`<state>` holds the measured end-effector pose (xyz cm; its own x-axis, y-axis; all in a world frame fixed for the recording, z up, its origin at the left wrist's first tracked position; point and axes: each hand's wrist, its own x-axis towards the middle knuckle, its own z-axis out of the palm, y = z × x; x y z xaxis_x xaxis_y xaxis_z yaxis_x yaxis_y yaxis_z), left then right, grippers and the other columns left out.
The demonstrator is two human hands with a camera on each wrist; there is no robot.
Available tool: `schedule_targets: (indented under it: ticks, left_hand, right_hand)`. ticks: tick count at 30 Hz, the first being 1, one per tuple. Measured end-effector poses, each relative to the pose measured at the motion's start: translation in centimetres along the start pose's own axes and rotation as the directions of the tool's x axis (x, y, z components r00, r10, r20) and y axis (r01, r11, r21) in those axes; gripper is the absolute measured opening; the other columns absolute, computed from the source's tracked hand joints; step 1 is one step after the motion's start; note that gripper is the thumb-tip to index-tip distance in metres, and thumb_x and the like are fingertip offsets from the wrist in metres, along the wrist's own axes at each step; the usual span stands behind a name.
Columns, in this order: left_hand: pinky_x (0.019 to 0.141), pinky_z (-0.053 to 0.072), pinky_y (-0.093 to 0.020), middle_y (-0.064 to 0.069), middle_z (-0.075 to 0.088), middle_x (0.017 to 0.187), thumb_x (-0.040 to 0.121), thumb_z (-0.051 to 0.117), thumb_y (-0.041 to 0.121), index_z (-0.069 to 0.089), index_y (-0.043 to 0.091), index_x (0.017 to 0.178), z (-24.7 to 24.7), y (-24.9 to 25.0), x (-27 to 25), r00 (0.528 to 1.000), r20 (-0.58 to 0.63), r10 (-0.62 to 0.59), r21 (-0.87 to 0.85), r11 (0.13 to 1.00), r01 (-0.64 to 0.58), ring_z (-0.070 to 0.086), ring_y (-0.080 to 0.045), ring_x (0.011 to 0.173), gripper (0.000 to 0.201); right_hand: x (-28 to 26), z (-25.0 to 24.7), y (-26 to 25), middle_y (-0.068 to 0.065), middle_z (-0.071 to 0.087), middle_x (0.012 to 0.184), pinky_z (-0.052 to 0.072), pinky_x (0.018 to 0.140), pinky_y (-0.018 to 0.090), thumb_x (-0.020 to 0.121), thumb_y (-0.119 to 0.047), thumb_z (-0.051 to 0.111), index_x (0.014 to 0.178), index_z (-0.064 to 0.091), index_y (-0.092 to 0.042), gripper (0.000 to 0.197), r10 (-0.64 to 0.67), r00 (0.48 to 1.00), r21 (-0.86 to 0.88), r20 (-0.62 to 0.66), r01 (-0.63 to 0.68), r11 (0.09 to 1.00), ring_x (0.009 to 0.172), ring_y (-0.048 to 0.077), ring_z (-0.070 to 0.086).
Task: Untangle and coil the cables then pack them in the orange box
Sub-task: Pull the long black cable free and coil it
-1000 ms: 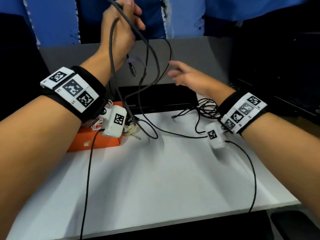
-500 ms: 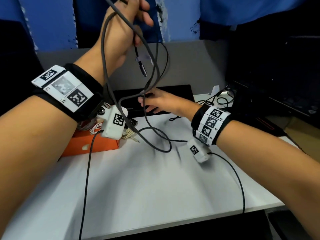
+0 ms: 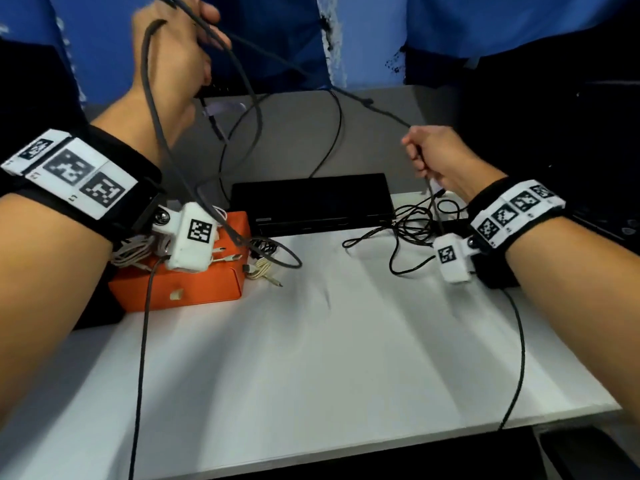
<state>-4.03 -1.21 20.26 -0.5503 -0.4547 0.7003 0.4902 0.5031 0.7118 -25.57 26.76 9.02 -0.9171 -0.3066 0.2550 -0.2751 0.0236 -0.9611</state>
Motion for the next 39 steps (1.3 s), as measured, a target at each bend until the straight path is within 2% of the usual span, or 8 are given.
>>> schedule_targets:
  ticks: [6, 15, 20, 24, 27, 34, 36, 39]
  left_hand:
    - [0.046, 0.036, -0.021, 0.008, 0.067, 0.069, 0.109, 0.038, 0.039, 0.061, 0.02, 0.091, -1.1, -0.9, 0.1, 0.996, -0.075, -0.04, 0.025, 0.999, 0.042, 0.042, -0.006, 0.049, 0.035]
    - [0.052, 0.038, -0.021, 0.008, 0.068, 0.074, 0.107, 0.041, 0.032, 0.061, 0.021, 0.091, -2.1, 0.2, 0.1, 0.996, -0.071, 0.048, 0.073, 0.996, -0.043, 0.046, -0.004, 0.052, 0.028]
    - [0.057, 0.038, -0.018, 0.01, 0.057, 0.075, 0.103, 0.039, 0.022, 0.056, 0.024, 0.083, -3.8, 1.1, 0.2, 0.997, -0.073, -0.012, 0.048, 0.999, 0.016, 0.042, -0.002, 0.054, 0.026]
    - [0.049, 0.038, -0.021, 0.006, 0.076, 0.088, 0.106, 0.043, 0.044, 0.061, 0.02, 0.097, -2.7, 0.2, -0.5, 0.996, 0.016, -0.087, 0.042, 0.995, 0.086, 0.043, -0.006, 0.049, 0.032]
    - [0.045, 0.037, -0.023, -0.001, 0.079, 0.096, 0.106, 0.046, 0.046, 0.064, 0.014, 0.1, -0.3, -0.3, -1.1, 0.979, 0.126, -0.161, 0.093, 0.984, 0.15, 0.043, -0.01, 0.045, 0.036]
    - [0.042, 0.038, -0.024, -0.001, 0.08, 0.097, 0.106, 0.049, 0.038, 0.065, 0.011, 0.1, 3.4, -1.8, -2.2, 0.939, 0.18, -0.294, 0.184, 0.948, 0.262, 0.043, -0.013, 0.041, 0.032]
    - [0.043, 0.038, -0.023, 0.001, 0.08, 0.095, 0.106, 0.049, 0.037, 0.064, 0.014, 0.099, 4.1, -2.1, -2.6, 0.919, 0.188, -0.347, 0.204, 0.929, 0.309, 0.043, -0.012, 0.042, 0.029]
    - [0.046, 0.039, -0.022, -0.003, 0.079, 0.102, 0.107, 0.05, 0.029, 0.064, 0.012, 0.111, 5.4, -1.6, -3.8, 0.852, 0.258, -0.456, 0.279, 0.879, 0.386, 0.042, -0.011, 0.045, 0.022]
  right_hand:
    - [3.0, -3.9, -0.6, 0.016, 0.064, 0.096, 0.05, 0.083, 0.038, 0.106, -0.031, 0.052, 0.1, 0.068, -0.011, 0.027, -0.294, 0.935, -0.748, -0.199, 0.05, 0.662, 0.089, 0.031, 0.06]
    - [3.9, -5.2, -5.8, 0.025, 0.065, 0.123, 0.05, 0.092, 0.046, 0.1, -0.033, 0.065, 0.115, 0.07, -0.01, 0.028, -0.337, 0.935, -0.952, -0.111, -0.004, 0.305, 0.114, 0.046, 0.062]
    - [4.7, -7.4, -5.8, 0.012, 0.069, 0.075, 0.062, 0.061, 0.034, 0.096, -0.018, 0.065, 0.08, 0.058, -0.017, 0.017, -0.245, 0.95, -0.804, -0.194, -0.011, 0.595, 0.056, 0.02, 0.07]
    - [5.4, -7.6, -5.0, 0.017, 0.063, 0.133, 0.048, 0.106, 0.039, 0.091, -0.013, 0.061, 0.136, 0.053, -0.019, 0.046, -0.182, 0.97, -0.805, -0.164, -0.025, 0.593, 0.122, 0.035, 0.062]
    - [3.3, -5.4, -5.4, 0.013, 0.051, 0.151, 0.041, 0.112, 0.035, 0.094, -0.012, 0.058, 0.156, 0.034, -0.018, 0.067, -0.142, 0.988, -0.789, -0.056, 0.044, 0.613, 0.138, 0.033, 0.05]
    - [1.8, -1.6, -12.3, -0.014, 0.069, 0.108, 0.042, 0.095, 0.022, 0.093, -0.046, 0.047, 0.102, 0.062, -0.008, 0.042, -0.634, 0.757, -0.601, 0.156, 0.582, 0.548, 0.101, 0.0, 0.059]
    - [1.2, -1.1, -14.0, -0.022, 0.057, 0.08, 0.05, 0.087, 0.035, 0.083, -0.058, 0.038, 0.078, 0.048, -0.027, 0.033, -0.52, 0.826, -0.688, 0.218, 0.508, 0.518, 0.075, 0.006, 0.052]
    - [0.0, -0.7, -15.3, -0.013, 0.069, 0.088, 0.042, 0.06, 0.031, 0.101, -0.042, 0.04, 0.098, 0.067, -0.019, 0.036, -0.29, 0.943, -0.874, 0.162, 0.274, 0.401, 0.058, 0.025, 0.049]
